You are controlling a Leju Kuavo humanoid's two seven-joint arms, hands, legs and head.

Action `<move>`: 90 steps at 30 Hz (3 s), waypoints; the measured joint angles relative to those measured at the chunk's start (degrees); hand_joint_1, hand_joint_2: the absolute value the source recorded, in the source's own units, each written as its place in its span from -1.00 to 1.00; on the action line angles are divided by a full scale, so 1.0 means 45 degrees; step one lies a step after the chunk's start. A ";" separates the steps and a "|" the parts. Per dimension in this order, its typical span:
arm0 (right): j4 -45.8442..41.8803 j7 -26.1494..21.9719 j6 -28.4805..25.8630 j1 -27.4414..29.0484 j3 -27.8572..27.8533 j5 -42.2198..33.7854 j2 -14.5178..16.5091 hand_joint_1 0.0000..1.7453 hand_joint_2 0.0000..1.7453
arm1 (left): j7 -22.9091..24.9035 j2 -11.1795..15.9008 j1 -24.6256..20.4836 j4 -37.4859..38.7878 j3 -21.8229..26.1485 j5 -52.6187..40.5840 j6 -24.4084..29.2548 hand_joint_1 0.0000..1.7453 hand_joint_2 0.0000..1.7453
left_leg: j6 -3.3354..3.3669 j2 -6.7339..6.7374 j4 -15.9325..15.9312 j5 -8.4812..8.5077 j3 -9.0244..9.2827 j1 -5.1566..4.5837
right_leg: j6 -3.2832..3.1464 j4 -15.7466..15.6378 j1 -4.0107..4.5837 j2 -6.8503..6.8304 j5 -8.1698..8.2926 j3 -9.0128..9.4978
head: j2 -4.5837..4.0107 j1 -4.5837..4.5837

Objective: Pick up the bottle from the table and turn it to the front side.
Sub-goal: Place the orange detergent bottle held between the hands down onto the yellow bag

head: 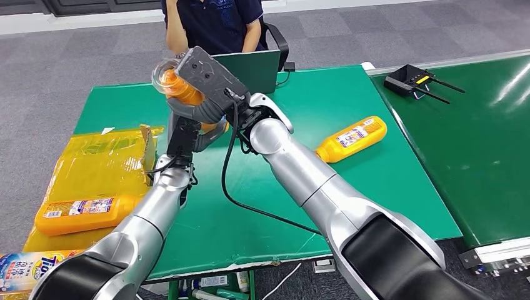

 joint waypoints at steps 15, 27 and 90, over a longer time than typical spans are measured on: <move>0.0000 -0.0063 -0.0138 -0.0010 0.0000 0.0052 0.0000 1.00 1.00 | -0.0002 -0.0290 -0.0031 -0.0084 0.0004 0.0112 -0.0877 1.00 1.00 | 0.0000 0.0001 0.0000 0.0000 0.0000 0.0000 | 0.0000 0.0000 0.0000 0.0001 0.0000 0.0000 | 0.0000 0.0000; -0.0112 0.0027 -0.0001 -0.0006 0.0000 0.0197 0.0000 -0.26 1.00 | -0.0019 -0.0301 -0.0042 0.0006 0.0155 0.0000 -0.0743 1.00 1.00 | 0.0000 0.0000 0.0000 0.0000 -0.0001 -0.0001 | 0.0000 0.0000 -0.0001 0.0001 0.0000 0.0001 | -0.0002 0.0001; -0.1745 -0.1687 0.0516 0.3923 -0.1739 0.3020 -0.1428 -1.00 1.00 | 0.0019 0.3352 -0.0254 0.0275 0.1638 -0.4866 0.1899 1.00 1.00 | -0.0009 0.0004 -0.0001 0.0005 -0.0001 0.0008 | -0.0001 0.0002 0.0008 0.0005 -0.0001 -0.0004 | -0.0001 0.0000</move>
